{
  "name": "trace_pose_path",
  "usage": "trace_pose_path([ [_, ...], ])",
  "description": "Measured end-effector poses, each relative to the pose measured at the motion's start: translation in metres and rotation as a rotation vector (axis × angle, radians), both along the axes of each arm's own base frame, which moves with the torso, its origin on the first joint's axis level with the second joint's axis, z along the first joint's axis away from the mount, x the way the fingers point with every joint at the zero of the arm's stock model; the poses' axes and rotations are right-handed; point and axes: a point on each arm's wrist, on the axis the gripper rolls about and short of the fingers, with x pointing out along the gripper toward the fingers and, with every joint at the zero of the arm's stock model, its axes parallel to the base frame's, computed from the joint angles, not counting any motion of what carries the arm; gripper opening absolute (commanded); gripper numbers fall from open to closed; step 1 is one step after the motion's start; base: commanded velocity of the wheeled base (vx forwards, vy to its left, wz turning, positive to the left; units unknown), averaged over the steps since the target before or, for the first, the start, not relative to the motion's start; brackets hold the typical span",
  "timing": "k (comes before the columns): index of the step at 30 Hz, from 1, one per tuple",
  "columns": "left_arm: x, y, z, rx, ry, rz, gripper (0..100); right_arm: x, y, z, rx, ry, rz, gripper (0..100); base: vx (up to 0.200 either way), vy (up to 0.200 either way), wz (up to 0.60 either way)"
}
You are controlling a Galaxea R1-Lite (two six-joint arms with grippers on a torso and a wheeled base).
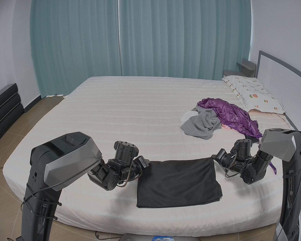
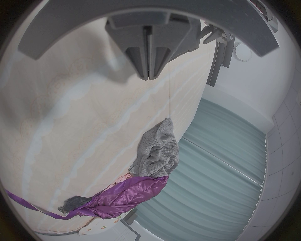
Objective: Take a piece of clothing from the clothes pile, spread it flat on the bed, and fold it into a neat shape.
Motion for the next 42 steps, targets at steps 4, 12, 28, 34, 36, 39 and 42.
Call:
trace_pose_path([
  [4, 0.001, -0.001, -0.001, 0.005, -0.007, 0.015, 0, 0.0, 0.0, 0.0, 0.0, -0.003, -0.001, 0, 0.0, 0.0, 0.0],
  [12, 0.003, 0.003, -0.001, 0.014, -0.02, 0.114, 0, 0.002, -0.001, -0.001, -0.001, -0.006, -0.003, 0, 0.0, 0.0, 0.0],
  [28, 0.002, 0.003, -0.002, 0.012, -0.009, 0.116, 100, 0.008, 0.001, -0.007, 0.0, -0.009, 0.003, 100, 0.0, 0.0, 0.0],
  [34, 0.002, 0.005, -0.002, 0.006, -0.006, 0.123, 100, 0.001, 0.0, -0.004, 0.004, 0.003, 0.005, 100, 0.0, 0.0, 0.0],
  [36, 0.001, 0.008, -0.002, 0.003, -0.001, 0.128, 100, -0.006, -0.001, -0.002, 0.007, 0.013, 0.004, 100, 0.0, 0.0, 0.0],
  [39, -0.004, 0.014, -0.002, -0.005, 0.017, 0.13, 100, -0.021, -0.003, 0.002, 0.026, 0.023, 0.008, 100, 0.0, 0.0, 0.0],
  [42, -0.014, 0.025, -0.003, -0.022, 0.045, 0.133, 100, -0.036, -0.004, 0.009, 0.054, 0.008, 0.023, 100, 0.0, 0.0, 0.0],
])
